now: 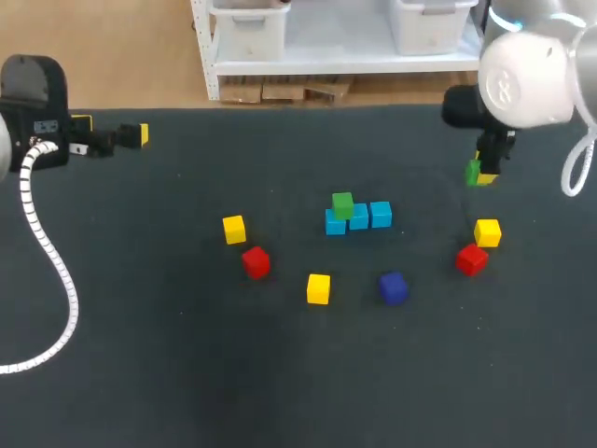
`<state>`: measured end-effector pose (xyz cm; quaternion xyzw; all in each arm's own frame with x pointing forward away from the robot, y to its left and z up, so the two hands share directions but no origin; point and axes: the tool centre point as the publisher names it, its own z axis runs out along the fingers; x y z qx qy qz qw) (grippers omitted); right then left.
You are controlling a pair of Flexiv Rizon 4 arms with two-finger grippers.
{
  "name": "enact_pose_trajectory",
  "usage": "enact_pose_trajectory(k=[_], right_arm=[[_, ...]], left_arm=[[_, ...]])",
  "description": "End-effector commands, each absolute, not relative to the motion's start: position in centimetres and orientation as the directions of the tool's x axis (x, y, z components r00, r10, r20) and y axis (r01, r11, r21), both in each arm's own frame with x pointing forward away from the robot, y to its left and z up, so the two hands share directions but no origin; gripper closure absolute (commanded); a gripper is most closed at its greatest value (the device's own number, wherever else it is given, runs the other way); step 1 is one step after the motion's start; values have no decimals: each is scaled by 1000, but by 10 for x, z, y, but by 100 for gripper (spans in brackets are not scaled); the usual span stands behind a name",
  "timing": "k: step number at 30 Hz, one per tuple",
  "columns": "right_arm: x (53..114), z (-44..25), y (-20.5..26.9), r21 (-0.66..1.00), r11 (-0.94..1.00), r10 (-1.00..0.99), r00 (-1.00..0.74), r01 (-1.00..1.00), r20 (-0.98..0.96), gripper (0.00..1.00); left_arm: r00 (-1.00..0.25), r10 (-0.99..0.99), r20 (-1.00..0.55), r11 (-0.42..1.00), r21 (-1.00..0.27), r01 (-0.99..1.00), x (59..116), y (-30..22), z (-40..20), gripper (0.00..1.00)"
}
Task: Place the blue cubes, place green cubes on the blue cubes, place the yellow cubes on the green cubes, then place the red cubes on the yellow cubes, and place purple cube on the red cubes.
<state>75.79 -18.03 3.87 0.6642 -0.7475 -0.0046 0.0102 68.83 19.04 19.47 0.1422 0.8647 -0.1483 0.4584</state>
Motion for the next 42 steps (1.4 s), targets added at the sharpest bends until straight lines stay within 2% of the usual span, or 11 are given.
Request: enact_pose_trajectory(k=[1, 21, 27, 42], right_arm=[[744, 69, -158, 39, 129, -992, -129, -991, 12, 100], [709, 94, -66, 55, 29, -999, -30, -998, -23, 100], [701, 81, -52, 28, 26, -999, -26, -999, 29, 100], [694, 63, -27, 77, -27, -1000, 26, -997, -9, 100]], left_arm=[[-536, 110, -837, 903, -142, 406, 689, 194, 194, 0], [-536, 110, -837, 903, -142, 406, 689, 194, 194, 0], [-536, 110, -837, 903, -142, 406, 689, 194, 194, 0], [-536, 110, -837, 903, -142, 406, 689, 194, 194, 0]])
